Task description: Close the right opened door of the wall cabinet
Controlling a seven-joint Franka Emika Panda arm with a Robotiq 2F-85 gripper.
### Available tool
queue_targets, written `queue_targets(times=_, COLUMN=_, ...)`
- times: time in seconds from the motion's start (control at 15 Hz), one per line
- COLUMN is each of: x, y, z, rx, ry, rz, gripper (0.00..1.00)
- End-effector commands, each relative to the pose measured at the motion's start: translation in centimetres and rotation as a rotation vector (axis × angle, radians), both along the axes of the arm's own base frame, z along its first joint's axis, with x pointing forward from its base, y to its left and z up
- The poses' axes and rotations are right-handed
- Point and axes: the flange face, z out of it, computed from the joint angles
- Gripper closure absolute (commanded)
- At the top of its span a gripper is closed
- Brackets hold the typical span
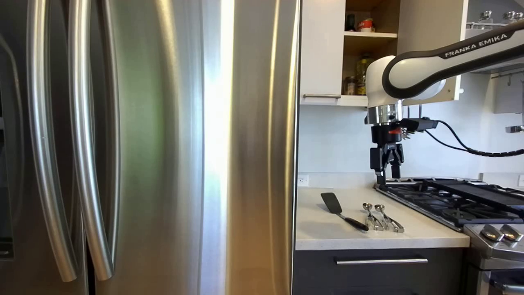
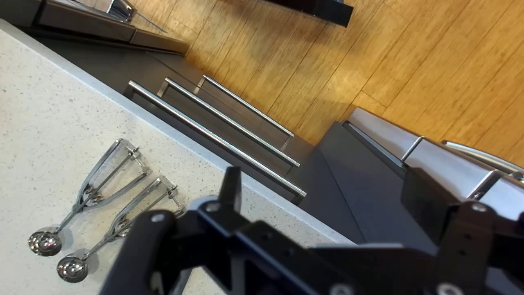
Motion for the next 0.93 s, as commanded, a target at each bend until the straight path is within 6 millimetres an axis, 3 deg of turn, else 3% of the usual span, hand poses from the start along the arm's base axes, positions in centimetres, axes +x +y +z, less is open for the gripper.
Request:
queue_targets(times=0.0, x=0.0, y=0.0, z=0.0, rx=0.0, ry=0.001, rz=0.0, gripper=0.0)
queue_targets(times=0.2, x=-0.5, y=-1.4, z=1.2, rx=0.056, ry=-0.007, rz=-0.032, gripper=0.0)
queue_targets(times=0.67, x=-3.3, y=-12.8, z=6.2, rx=0.33, ry=-0.038, rz=-0.268, gripper=0.0)
queue_targets(times=0.87, x=-6.1, y=-15.9, z=8.8, rx=0.378, ry=-0.106, rz=-0.335, gripper=0.0)
